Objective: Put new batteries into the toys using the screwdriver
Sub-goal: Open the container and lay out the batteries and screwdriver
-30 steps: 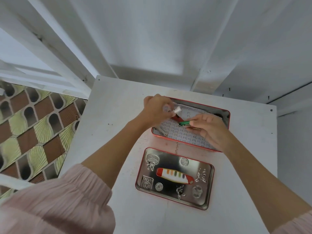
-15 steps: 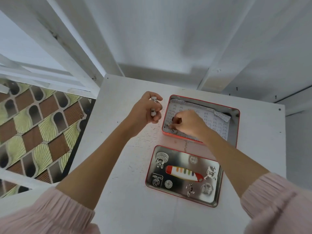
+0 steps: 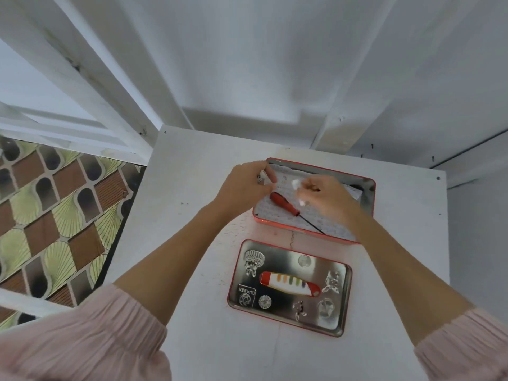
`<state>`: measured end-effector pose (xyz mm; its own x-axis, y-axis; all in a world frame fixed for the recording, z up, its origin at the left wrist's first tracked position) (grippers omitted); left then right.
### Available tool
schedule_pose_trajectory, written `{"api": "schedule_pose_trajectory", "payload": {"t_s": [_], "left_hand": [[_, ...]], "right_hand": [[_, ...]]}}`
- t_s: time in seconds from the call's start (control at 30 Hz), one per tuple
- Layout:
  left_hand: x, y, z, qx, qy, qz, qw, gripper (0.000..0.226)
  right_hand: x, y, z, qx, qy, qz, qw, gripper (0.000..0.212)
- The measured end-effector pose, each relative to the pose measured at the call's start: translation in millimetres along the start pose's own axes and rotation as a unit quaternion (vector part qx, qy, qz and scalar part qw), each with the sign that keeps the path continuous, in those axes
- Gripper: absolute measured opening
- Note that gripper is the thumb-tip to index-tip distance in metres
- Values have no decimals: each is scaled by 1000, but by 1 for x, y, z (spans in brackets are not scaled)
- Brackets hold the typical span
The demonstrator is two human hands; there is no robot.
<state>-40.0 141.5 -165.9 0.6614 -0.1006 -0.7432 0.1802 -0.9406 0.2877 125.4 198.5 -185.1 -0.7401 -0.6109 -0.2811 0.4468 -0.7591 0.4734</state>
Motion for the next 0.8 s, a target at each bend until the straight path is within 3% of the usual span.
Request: {"api": "schedule_pose_trajectory", "payload": {"t_s": [0.07,0.13,0.23,0.37,0.43,0.5,0.6,0.7,0.8], "left_hand": [[16,-12,-12,12,-101,44,994,9],[31,-22,-20,33,-184,75,980,22],[46,-30,-26,50,-260,128,956,36],[54,-29,-31,76,-400,173,897,27],[56,-28,-30,87,-426,170,884,25],[56,-28,-29,83,-396,163,900,23],[41,-24,-34,56,-264,129,954,21],[9,-12,-46,28,-134,85,987,15],[-33,3,-65,23,-41,55,997,8]], "right_hand": [[-20,9,-3,51,-131,-24,990,22],[-34,17,-5,66,-200,-31,977,22],[-47,29,-10,52,-250,-32,966,19],[-55,41,-19,47,-290,-33,955,22],[-57,44,-22,55,-309,-40,949,19],[-60,49,-22,53,-336,-49,939,17],[-71,58,-9,26,-384,-55,921,16],[-78,71,12,-7,-398,-54,916,11],[-79,90,43,-39,-396,-58,915,28]]}}
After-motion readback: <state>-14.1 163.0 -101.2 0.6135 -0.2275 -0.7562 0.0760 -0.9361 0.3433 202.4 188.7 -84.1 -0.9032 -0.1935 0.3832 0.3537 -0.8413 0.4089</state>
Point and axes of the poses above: each hand's wrist, its own y-axis away from the middle knuckle, its own x-axis out of the palm, z = x × y, the point moved 2 cm from there along -y, towards the middle knuckle, and after that the axes turned 13 degrees about -y, right-handed, at the moved point
